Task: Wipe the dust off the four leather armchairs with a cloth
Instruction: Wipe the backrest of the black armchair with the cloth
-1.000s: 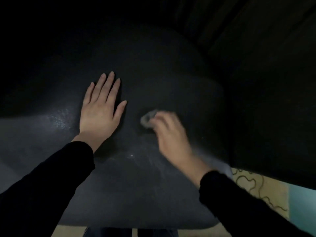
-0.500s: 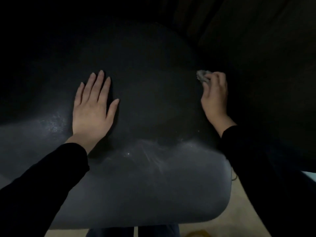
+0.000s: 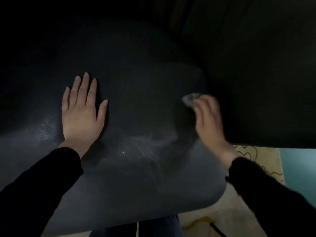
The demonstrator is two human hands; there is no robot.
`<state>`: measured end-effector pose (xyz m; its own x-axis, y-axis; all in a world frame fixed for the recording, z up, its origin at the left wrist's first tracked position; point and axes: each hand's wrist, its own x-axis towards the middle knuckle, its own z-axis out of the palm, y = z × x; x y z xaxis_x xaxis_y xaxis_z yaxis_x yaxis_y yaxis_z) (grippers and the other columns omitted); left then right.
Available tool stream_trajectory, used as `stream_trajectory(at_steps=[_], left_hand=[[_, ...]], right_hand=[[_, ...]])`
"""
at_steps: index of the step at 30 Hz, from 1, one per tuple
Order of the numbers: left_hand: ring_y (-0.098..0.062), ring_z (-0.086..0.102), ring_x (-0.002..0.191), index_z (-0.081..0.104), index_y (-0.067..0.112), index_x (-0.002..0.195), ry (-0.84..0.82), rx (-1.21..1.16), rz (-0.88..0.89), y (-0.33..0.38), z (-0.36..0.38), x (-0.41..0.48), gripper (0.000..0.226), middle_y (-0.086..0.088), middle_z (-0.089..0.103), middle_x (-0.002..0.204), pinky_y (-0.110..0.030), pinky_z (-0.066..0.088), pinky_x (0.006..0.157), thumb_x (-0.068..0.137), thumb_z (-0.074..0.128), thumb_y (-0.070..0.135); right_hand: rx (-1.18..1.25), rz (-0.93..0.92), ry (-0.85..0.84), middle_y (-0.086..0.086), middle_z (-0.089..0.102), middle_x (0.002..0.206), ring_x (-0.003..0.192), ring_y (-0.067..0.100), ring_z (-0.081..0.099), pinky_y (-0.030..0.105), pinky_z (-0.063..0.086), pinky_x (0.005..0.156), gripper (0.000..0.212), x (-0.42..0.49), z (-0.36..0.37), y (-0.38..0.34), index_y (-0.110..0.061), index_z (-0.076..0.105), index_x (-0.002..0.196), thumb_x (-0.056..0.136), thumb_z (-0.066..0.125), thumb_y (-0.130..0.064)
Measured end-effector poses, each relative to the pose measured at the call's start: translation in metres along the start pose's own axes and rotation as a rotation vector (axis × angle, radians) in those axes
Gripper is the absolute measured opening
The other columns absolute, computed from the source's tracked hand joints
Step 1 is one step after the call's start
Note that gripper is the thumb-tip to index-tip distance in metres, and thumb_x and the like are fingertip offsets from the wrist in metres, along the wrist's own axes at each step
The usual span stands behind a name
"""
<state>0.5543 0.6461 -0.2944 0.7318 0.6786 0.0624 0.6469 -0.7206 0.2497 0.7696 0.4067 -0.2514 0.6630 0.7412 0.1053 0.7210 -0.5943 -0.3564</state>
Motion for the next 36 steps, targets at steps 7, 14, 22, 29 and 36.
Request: stream_trajectory(at_steps=[7,14,22,29,36], left_hand=[[-0.025,0.013,0.149,0.028,0.006,0.151,0.02,-0.02,0.005,-0.002,0.001,-0.001,0.06,-0.012,0.021,0.16,-0.039,0.002,0.121,0.104,0.026,0.042],[-0.026,0.014,0.149,0.028,0.005,0.151,0.022,-0.016,0.005,-0.002,0.001,-0.001,0.06,-0.013,0.021,0.16,-0.039,0.002,0.121,0.103,0.027,0.042],[-0.025,0.013,0.149,0.029,0.006,0.151,0.028,-0.017,0.013,-0.001,0.001,0.0,0.059,-0.012,0.021,0.16,-0.041,0.004,0.122,0.104,0.028,0.042],[-0.025,0.013,0.149,0.028,0.005,0.151,0.02,-0.021,0.011,-0.001,0.001,0.0,0.06,-0.013,0.021,0.16,-0.041,0.004,0.122,0.103,0.026,0.043],[-0.027,0.013,0.149,0.027,0.005,0.151,0.016,-0.033,0.023,-0.003,0.002,0.0,0.06,-0.013,0.02,0.16,-0.043,0.006,0.121,0.104,0.027,0.042]], right_hand=[[-0.102,0.348,0.086,0.012,0.049,0.122,0.111,0.025,0.05,0.034,0.044,0.095,0.021,0.012,0.02,0.001,-0.005,0.058,0.113,0.094,0.049,-0.008],[0.088,-0.073,-0.077,0.008,0.052,0.112,0.1,0.027,0.054,0.037,0.046,0.092,0.025,-0.067,0.024,-0.057,-0.002,0.063,0.108,0.094,0.044,-0.01],[-0.082,0.102,0.032,0.017,0.052,0.116,0.105,0.031,0.052,0.041,0.046,0.093,0.02,0.031,0.007,0.01,-0.001,0.06,0.11,0.093,0.049,-0.005],[-0.053,0.4,0.024,0.011,0.046,0.129,0.115,0.02,0.047,0.026,0.038,0.098,0.027,-0.009,0.005,0.017,-0.005,0.056,0.122,0.097,0.048,-0.013],[-0.003,0.407,0.094,0.011,0.054,0.116,0.097,0.017,0.057,0.021,0.043,0.084,0.021,-0.076,0.015,-0.037,-0.003,0.063,0.11,0.094,0.057,-0.014]])
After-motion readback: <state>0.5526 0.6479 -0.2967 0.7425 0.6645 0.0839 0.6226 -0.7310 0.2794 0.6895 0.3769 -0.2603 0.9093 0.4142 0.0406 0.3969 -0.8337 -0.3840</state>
